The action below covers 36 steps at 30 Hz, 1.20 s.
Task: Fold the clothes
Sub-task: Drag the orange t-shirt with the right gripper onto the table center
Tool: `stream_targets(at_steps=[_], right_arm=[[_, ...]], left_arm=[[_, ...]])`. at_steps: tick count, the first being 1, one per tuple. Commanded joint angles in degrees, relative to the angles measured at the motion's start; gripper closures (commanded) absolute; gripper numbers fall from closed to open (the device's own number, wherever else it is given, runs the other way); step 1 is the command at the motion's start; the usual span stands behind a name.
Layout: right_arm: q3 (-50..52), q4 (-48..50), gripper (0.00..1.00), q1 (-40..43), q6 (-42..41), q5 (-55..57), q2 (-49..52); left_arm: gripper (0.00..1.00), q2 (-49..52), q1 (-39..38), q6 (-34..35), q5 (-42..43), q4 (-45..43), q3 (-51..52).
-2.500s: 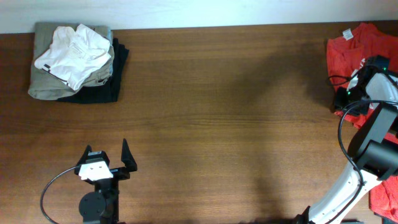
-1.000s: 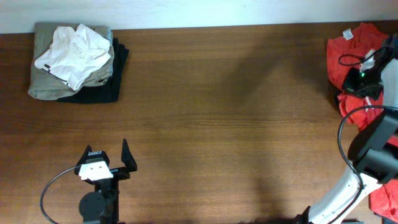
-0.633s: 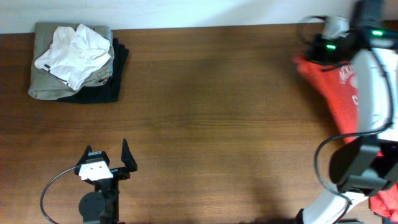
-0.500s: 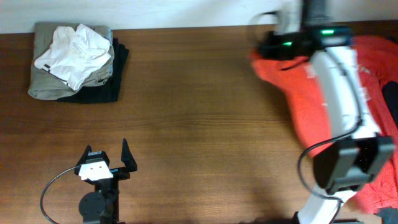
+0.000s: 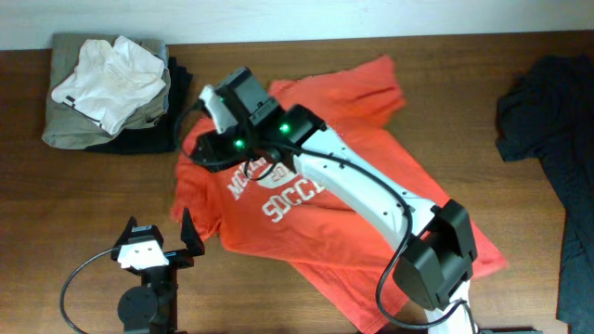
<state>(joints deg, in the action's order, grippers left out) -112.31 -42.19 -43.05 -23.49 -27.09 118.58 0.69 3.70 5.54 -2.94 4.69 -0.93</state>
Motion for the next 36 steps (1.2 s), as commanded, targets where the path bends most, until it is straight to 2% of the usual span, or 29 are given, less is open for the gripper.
stream_targets(at_steps=[1,2,4,9,10,11,13,18,20,22,23,24,26,29,31,36], right_arm=[[-3.7,-7.7,0.55,6.6,1.0,6.1,-3.0],[-4.8,-10.7,0.53,8.3,1.2,8.3,-3.6],[-7.9,-18.4,0.35,12.9,2.3,13.2,-4.9],[-13.0,-31.8,0.22,24.0,3.8,16.2,-7.1],[-13.2,-34.5,0.08,26.6,3.7,16.2,-7.5],[-13.2,-37.9,0.01,29.2,3.8,16.2,-7.6],[-12.9,-43.7,0.01,33.7,9.6,17.0,-7.6],[-8.6,-49.4,0.0,41.4,10.0,20.3,-7.5],[-4.0,-49.7,0.04,43.3,11.3,23.0,-7.5],[1.1,-49.2,0.11,44.6,11.3,25.3,-7.5],[3.5,-48.5,0.23,45.0,11.2,25.2,-7.5],[6.4,-47.3,0.3,45.4,11.2,25.2,-7.5],[11.6,-45.1,0.29,45.4,11.2,25.2,-7.5],[18.8,-41.9,0.21,45.3,11.0,25.2,-7.5],[23.8,-39.3,0.19,45.4,11.0,25.3,-7.5],[36.2,-29.6,0.2,45.7,7.9,24.9,-7.5]], left_arm=[[0.01,-0.3,-0.3,-0.9,0.6,-0.1,0.4],[0.01,-0.3,-0.3,-0.9,0.6,-0.1,0.4],[0.01,-0.3,-0.3,-0.9,0.6,-0.1,0.4],[0.01,-0.3,-0.3,-0.9,0.6,-0.1,0.4],[0.01,-0.3,-0.3,-0.9,0.6,-0.1,0.4],[0.01,-0.3,-0.3,-0.9,0.6,-0.1,0.4],[0.01,-0.3,-0.3,-0.9,0.6,-0.1,0.4],[0.01,-0.3,-0.3,-0.9,0.6,-0.1,0.4],[0.01,-0.3,-0.3,-0.9,0.6,-0.1,0.4],[0.01,-0.3,-0.3,-0.9,0.6,-0.1,0.4],[0.01,-0.3,-0.3,-0.9,0.6,-0.1,0.4],[0.01,-0.3,-0.3,-0.9,0.6,-0.1,0.4],[0.01,-0.3,-0.3,-0.9,0.6,-0.1,0.4],[0.01,-0.3,-0.3,-0.9,0.6,-0.1,0.4],[0.01,-0.3,-0.3,-0.9,0.6,-0.1,0.4],[0.01,-0.3,-0.3,-0.9,0.6,-0.1,0.4]])
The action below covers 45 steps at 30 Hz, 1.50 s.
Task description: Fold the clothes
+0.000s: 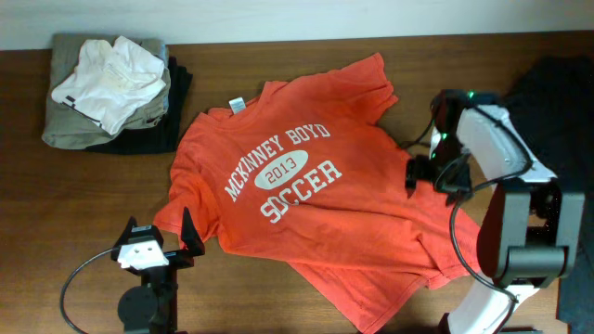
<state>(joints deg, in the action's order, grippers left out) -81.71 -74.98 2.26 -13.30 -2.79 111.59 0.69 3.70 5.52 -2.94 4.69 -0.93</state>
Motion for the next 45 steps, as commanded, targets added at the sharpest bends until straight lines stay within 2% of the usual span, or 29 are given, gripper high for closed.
stream_targets(at_steps=[1,9,11,17,18,22,23,27,30,34,40,43,44,45], right_arm=[[6.8,4.3,0.2,0.6,-2.5,0.2,-0.5],[10.0,10.3,0.2,1.6,-3.7,-0.2,-0.5],[11.4,12.5,0.24,1.5,-3.7,-0.6,-0.5],[14.3,16.9,0.43,1.6,-4.2,-1.2,-0.5],[14.3,17.4,0.49,1.6,-4.2,-1.2,-0.5],[14.3,21.6,0.89,1.6,-6.8,-1.0,-0.5],[14.3,22.5,0.96,1.6,-7.0,-1.0,-0.5],[14.3,28.1,0.96,1.6,-9.5,0.2,-0.5],[14.0,35.9,0.96,1.7,-9.9,1.2,-0.5],[9.6,44.0,0.96,3.3,-9.9,1.2,-0.5],[-7.4,45.4,0.96,7.3,-9.5,1.1,-0.3],[-21.0,43.9,0.96,8.6,-9.5,0.9,2.2],[-24.3,42.8,0.92,8.7,-9.5,0.8,3.0],[-28.0,41.3,0.66,8.7,-9.5,0.6,4.0]], left_arm=[[0.01,-0.3,-0.3,-0.9,0.6,-0.1,0.4],[0.01,-0.3,-0.3,-0.9,0.6,-0.1,0.4],[0.01,-0.3,-0.3,-0.9,0.6,-0.1,0.4],[0.01,-0.3,-0.3,-0.9,0.6,-0.1,0.4],[0.01,-0.3,-0.3,-0.9,0.6,-0.1,0.4],[0.01,-0.3,-0.3,-0.9,0.6,-0.1,0.4],[0.01,-0.3,-0.3,-0.9,0.6,-0.1,0.4],[0.01,-0.3,-0.3,-0.9,0.6,-0.1,0.4],[0.01,-0.3,-0.3,-0.9,0.6,-0.1,0.4],[0.01,-0.3,-0.3,-0.9,2.3,0.1,0.4],[0.01,-0.3,-0.3,-0.9,12.1,-0.8,0.4],[0.01,-0.3,-0.3,-0.9,20.2,-1.5,0.4],[0.01,-0.3,-0.3,-0.9,21.9,-1.6,0.4],[0.01,-0.3,-0.3,-0.9,25.0,-1.7,0.4]])
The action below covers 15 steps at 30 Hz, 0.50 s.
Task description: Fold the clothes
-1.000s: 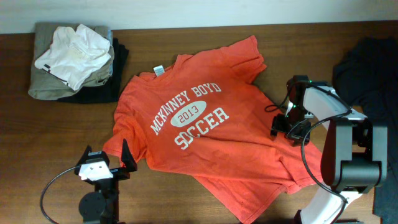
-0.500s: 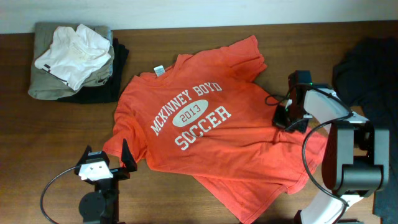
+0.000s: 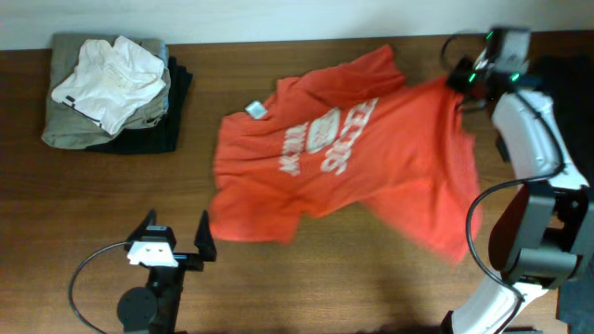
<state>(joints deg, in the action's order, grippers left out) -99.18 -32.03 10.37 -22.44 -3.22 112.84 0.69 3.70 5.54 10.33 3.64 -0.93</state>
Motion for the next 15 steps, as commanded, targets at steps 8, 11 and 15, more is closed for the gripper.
stream_targets(at_steps=[8,11,15], right_arm=[[-22.7,-19.5,0.01,0.6,4.3,0.1,4.5],[-26.1,-28.4,0.01,0.6,4.6,0.5,4.4],[-26.8,-34.4,0.01,0.6,4.7,-1.5,4.4]], left_arm=[[0.01,-0.3,-0.3,-0.9,21.5,-2.5,0.4],[0.01,-0.3,-0.3,-0.8,28.3,-6.7,0.4],[0.01,-0.3,-0.3,5.2,32.6,-9.7,0.3]])
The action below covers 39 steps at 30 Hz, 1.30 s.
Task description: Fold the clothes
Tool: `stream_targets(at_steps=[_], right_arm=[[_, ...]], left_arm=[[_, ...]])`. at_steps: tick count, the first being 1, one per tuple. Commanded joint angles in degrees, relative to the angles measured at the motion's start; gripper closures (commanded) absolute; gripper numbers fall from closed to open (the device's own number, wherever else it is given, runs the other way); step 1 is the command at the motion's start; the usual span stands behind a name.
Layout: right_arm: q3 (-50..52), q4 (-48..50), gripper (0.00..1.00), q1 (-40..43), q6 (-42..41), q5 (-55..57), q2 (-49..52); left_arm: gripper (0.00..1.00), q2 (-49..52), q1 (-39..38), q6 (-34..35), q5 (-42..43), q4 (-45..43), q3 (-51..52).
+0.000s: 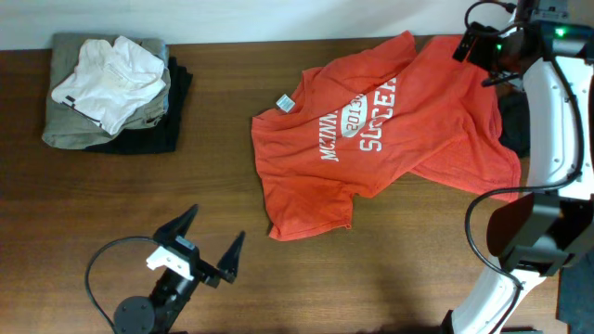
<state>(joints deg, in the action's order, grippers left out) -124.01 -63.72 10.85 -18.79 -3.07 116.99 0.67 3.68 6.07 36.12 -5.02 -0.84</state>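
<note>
An orange T-shirt [380, 139] with white "SOCCER" print lies face up and rumpled at the far right of the table. Its collar tag points left and one sleeve hangs toward the front. My right gripper [475, 48] is at the shirt's far right corner, and its jaws appear shut on the fabric edge there. My left gripper [210, 241] hovers near the front edge, open and with nothing in it, well left of the shirt.
A stack of folded clothes [109, 91], white on khaki on black, sits at the far left. A dark garment [513, 130] shows at the right edge, partly under the shirt and behind the right arm. The wooden table [111, 204] spreads between stack and shirt.
The shirt has shifted further right and toward the far edge, and lies flatter. My right gripper holds it slightly higher in the corner. My left gripper has moved right and turned diagonally.
First my right arm reached across the shirt to its collar at centre left. Then the shirt lay spread flat at centre with the right gripper at its right side. Later the shirt was shifted right, held at the far right corner, where it now rests.
</note>
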Motion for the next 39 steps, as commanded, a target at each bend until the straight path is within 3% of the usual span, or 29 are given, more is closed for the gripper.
stream_targets(at_steps=[1,8,13,16,20,22,27,28,33,39], right_arm=[[-1.9,-4.0,0.01,0.2,2.1,-2.9,0.3],[-1.9,-9.9,0.02,0.0,3.7,-4.5,0.3],[-1.9,-14.2,0.01,0.1,3.8,-5.5,0.3],[-1.9,-16.2,0.01,0.1,3.8,-5.5,0.3],[-1.9,-17.0,0.01,0.2,3.8,-5.3,0.3],[-1.9,-16.8,0.01,0.2,3.8,-3.8,0.3],[-1.9,-16.4,0.01,0.2,3.8,-0.2,0.3],[-1.9,-16.4,0.01,0.2,3.8,0.0,0.3],[-1.9,-16.4,0.01,0.2,3.8,2.1,0.3],[-1.9,-16.5,0.01,0.2,3.8,2.3,0.4]], left_arm=[[0.01,-0.3,-0.3,6.0,6.8,-1.0,0.2],[0.01,8.7,-0.3,4.9,9.1,1.9,-9.7],[0.01,27.3,-0.3,-0.4,9.1,14.4,-28.0],[0.01,35.6,-0.3,0.0,9.3,14.3,-33.4],[0.01,42.3,-1.1,2.2,15.2,6.3,-35.4],[0.01,45.6,-4.1,2.4,10.7,12.0,-38.8],[0.01,55.5,-21.4,-1.6,-22.8,34.6,-50.0],[0.01,57.3,-23.6,-1.5,-25.3,36.0,-50.8],[0.01,68.7,-32.5,-1.2,-26.1,38.9,-51.5],[0.01,80.5,-37.0,-1.2,-22.0,39.1,-51.5]])
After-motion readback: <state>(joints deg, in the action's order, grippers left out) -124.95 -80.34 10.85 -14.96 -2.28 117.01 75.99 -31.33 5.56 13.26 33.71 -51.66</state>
